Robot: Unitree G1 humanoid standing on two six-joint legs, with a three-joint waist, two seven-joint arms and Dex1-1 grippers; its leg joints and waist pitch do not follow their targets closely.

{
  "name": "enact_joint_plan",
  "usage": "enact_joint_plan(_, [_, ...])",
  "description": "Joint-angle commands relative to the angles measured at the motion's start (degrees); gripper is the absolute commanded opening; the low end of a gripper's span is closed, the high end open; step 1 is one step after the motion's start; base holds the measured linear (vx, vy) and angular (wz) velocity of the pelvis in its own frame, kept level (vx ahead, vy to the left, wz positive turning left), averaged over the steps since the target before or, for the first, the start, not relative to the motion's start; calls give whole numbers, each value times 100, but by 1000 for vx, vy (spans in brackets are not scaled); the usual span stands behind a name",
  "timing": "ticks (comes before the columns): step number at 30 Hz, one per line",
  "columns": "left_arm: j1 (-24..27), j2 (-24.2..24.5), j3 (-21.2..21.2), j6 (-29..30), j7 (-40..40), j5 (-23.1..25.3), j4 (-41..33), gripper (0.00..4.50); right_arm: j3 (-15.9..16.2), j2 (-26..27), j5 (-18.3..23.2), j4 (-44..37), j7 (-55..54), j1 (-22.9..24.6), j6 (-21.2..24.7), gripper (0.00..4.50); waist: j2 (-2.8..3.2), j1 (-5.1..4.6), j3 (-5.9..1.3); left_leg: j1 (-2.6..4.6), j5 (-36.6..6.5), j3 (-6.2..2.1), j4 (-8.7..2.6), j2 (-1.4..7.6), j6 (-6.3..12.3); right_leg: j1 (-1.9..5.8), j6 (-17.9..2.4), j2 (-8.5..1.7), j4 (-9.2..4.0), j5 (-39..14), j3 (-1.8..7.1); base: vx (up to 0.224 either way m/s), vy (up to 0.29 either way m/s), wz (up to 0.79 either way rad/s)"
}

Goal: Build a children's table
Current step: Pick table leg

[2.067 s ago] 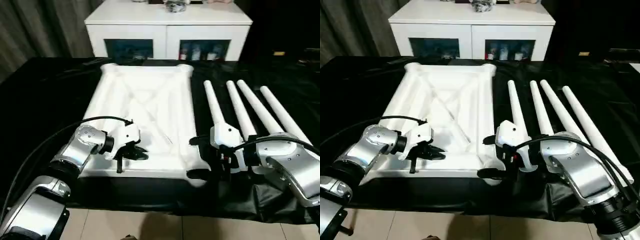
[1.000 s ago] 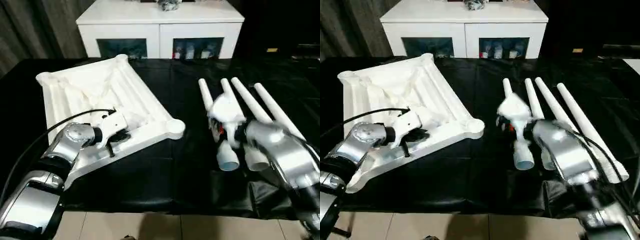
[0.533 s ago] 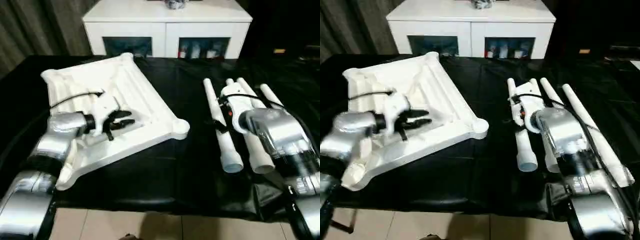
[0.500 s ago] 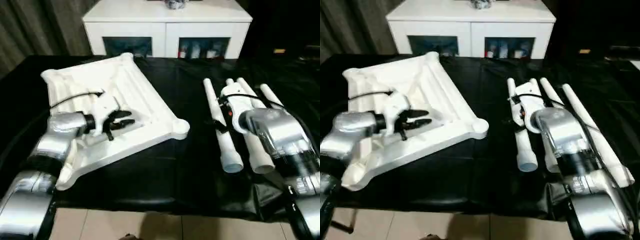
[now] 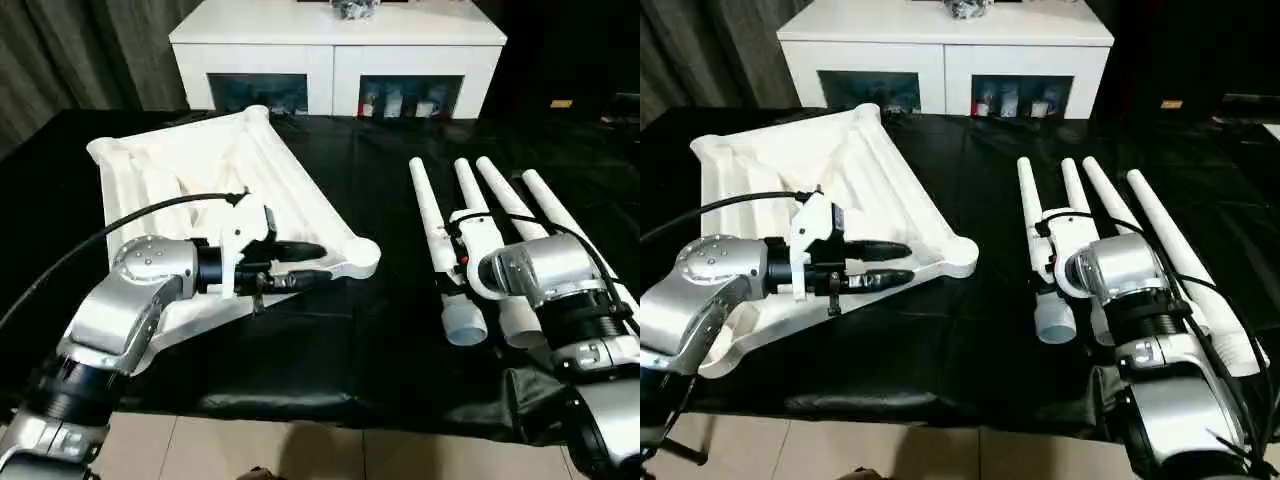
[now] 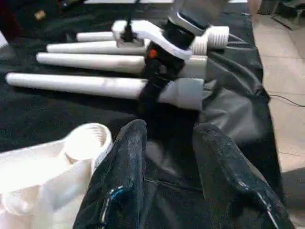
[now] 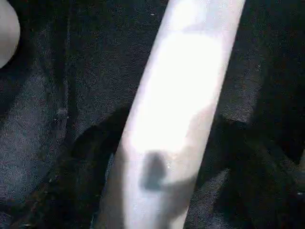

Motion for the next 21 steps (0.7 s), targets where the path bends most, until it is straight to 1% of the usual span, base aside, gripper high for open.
enact_joint_plan(1, [10, 102, -3, 198, 87, -122, -243, 182, -53, 43, 71, 169, -24, -24, 91, 335, -31, -27, -367, 178, -933, -128, -457, 358, -421, 175, -1305, -458, -389, -496, 269, 0, 0, 0])
enact_joint_plan(6, [41, 152, 8, 438, 196, -255, -474, 182, -109, 68, 110, 219, -26, -21, 125, 309, -24, -28, -370, 174, -950, -130, -455, 354, -437, 181, -1328, -457, -379, -436, 266, 0, 0, 0])
enact_joint_plan(7, [37, 144, 24, 467, 218, -245, -509, 182, -121, 71, 120, 212, -9, -14, 135, 289, -26, -30, -371, 174, -959, -130, -457, 355, -437, 184, -1318, -454, -380, -440, 266, 0, 0, 0])
enact_joint_plan(10, [39, 118, 74, 593, 248, -200, -623, 182, -97, 60, 108, 225, 18, -26, 128, 274, -29, -30, -369, 173, -952, -128, -452, 349, -426, 183, -1313, -455, -390, -483, 267, 0, 0, 0])
enact_joint_plan(13, [31, 123, 78, 639, 290, -214, -662, 182, -41, 30, 90, 216, 41, -31, 116, 239, -27, -32, -372, 172, -944, -128, -450, 349, -432, 185, -1307, -453, -388, -478, 267, 0, 0, 0])
enact_joint_plan(14, [31, 127, 75, 644, 297, -218, -667, 182, -41, 27, 88, 216, 38, -32, 113, 235, -22, -32, -370, 173, -945, -128, -451, 348, -437, 183, -1304, -449, -388, -467, 266, 0, 0, 0])
enact_joint_plan(15, [31, 135, 70, 652, 308, -227, -676, 182, -42, 22, 85, 216, 33, -35, 109, 232, -33, -37, -371, 172, -943, -127, -450, 347, -434, 184, -1304, -447, -389, -462, 266, 0, 0, 0])
enact_joint_plan(17, [35, 152, 54, 663, 359, -248, -704, 182, -57, 17, 96, 219, 28, -40, 108, 226, -26, -33, -374, 171, -924, -129, -448, 348, -429, 185, -1307, -451, -386, -446, 266, 0, 0, 0])
enact_joint_plan(18, [35, 155, 52, 665, 365, -251, -708, 182, -60, 16, 98, 219, 27, -40, 108, 210, -29, -33, -376, 169, -907, -129, -446, 348, -425, 190, -1312, -452, -385, -416, 265, 0, 0, 0])
enact_joint_plan(19, [41, 177, 29, 685, 371, -232, -729, 210, -80, 20, 105, 212, 14, -34, 111, 195, -41, -34, -374, 167, -895, -126, -445, 347, -414, 189, -1313, -447, -386, -406, 265, 0, 0, 0])
enact_joint_plan(21, [46, 154, 44, 731, 435, -230, -734, 223, -140, 39, 118, 186, -40, -14, 122, 187, -37, -34, -374, 170, -908, -127, -446, 348, -413, 187, -1308, -447, -382, -445, 264, 0, 0, 0])
